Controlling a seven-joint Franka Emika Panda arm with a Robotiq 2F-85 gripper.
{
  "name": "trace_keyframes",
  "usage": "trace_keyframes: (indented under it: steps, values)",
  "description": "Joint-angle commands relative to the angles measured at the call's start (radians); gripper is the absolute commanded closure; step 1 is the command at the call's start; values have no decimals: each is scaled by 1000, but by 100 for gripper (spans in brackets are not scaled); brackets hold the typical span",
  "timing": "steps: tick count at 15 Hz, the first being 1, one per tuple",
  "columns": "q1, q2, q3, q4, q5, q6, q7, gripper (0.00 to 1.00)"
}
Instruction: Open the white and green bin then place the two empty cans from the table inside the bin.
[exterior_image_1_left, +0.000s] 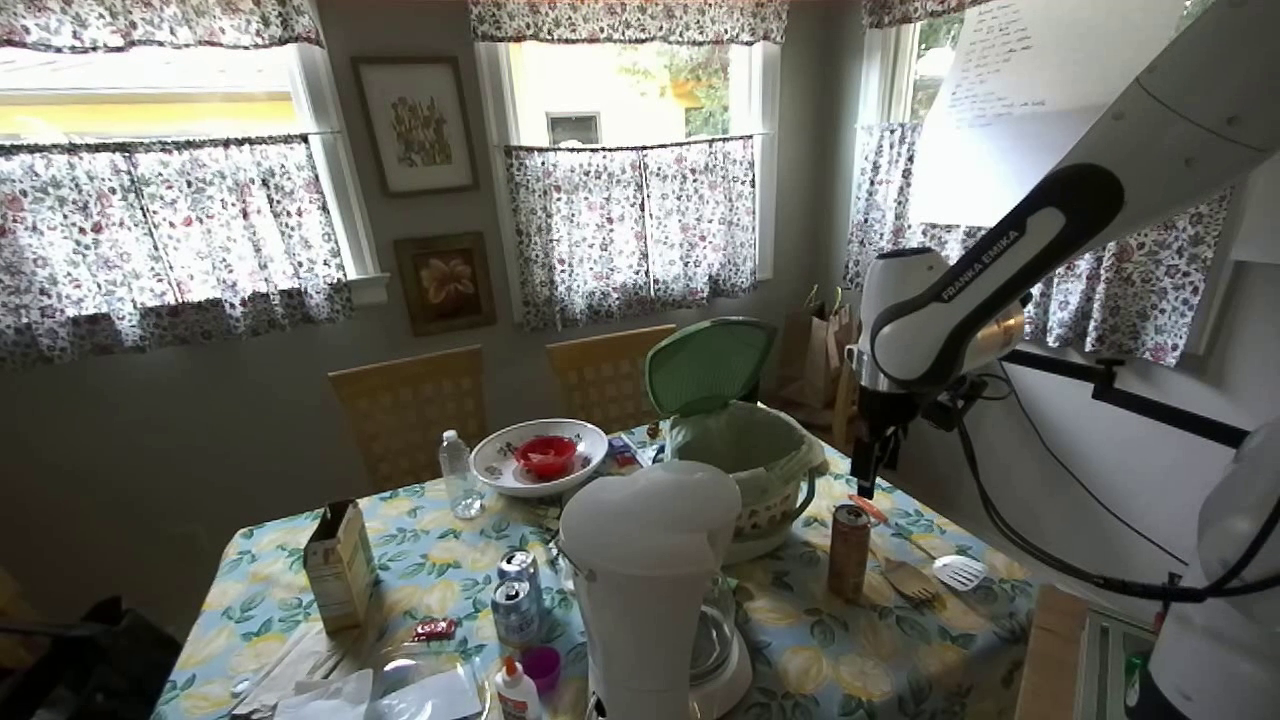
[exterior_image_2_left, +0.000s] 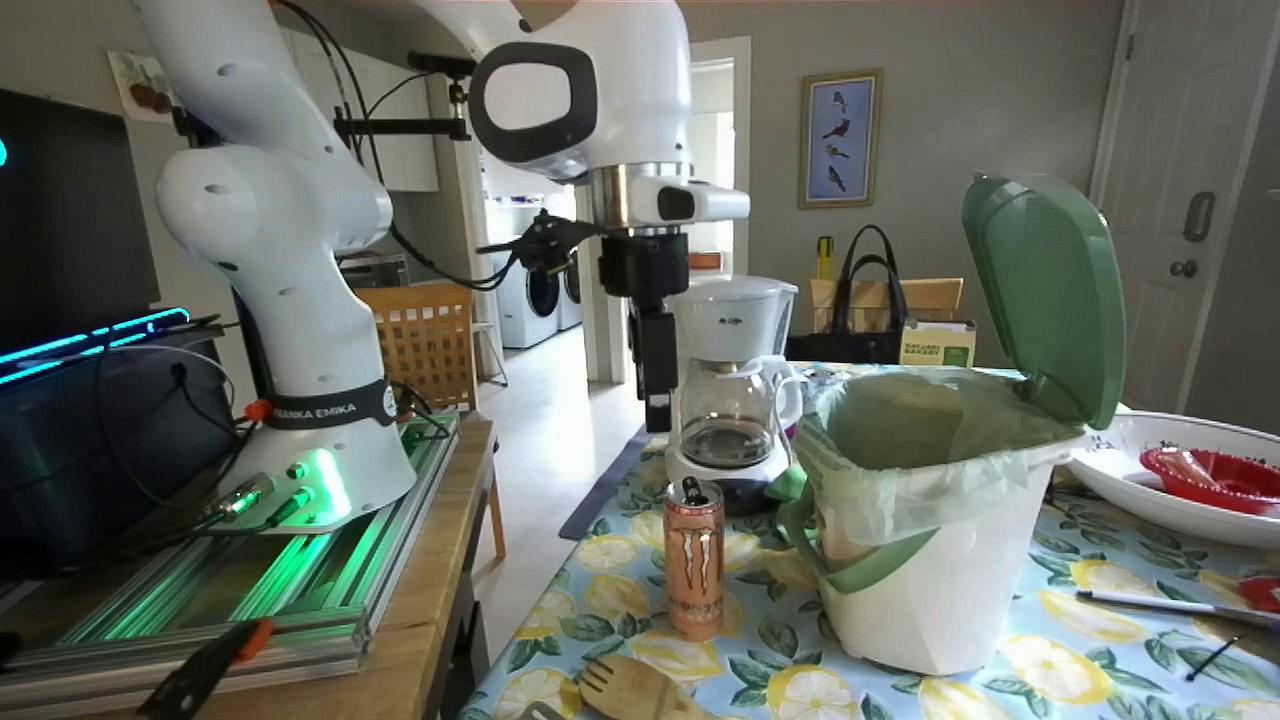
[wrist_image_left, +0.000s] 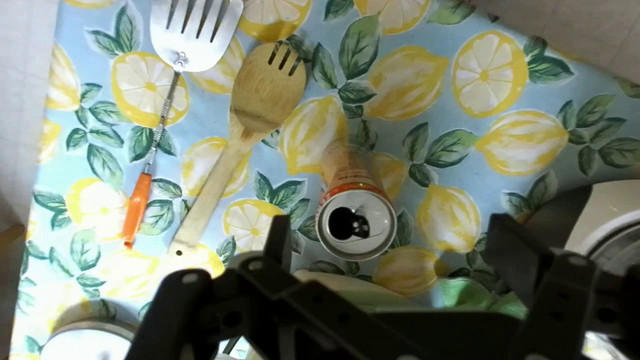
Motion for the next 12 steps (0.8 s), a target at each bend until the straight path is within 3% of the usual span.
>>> trace_keyframes:
  steps: [1,5,12]
  values:
    - [-18,94,-11,0,-57,130,-5,0]
    - [-19,172,-11,0,-69,224,-2,0]
    - [-18,229,-13,0,-89,275,10,0]
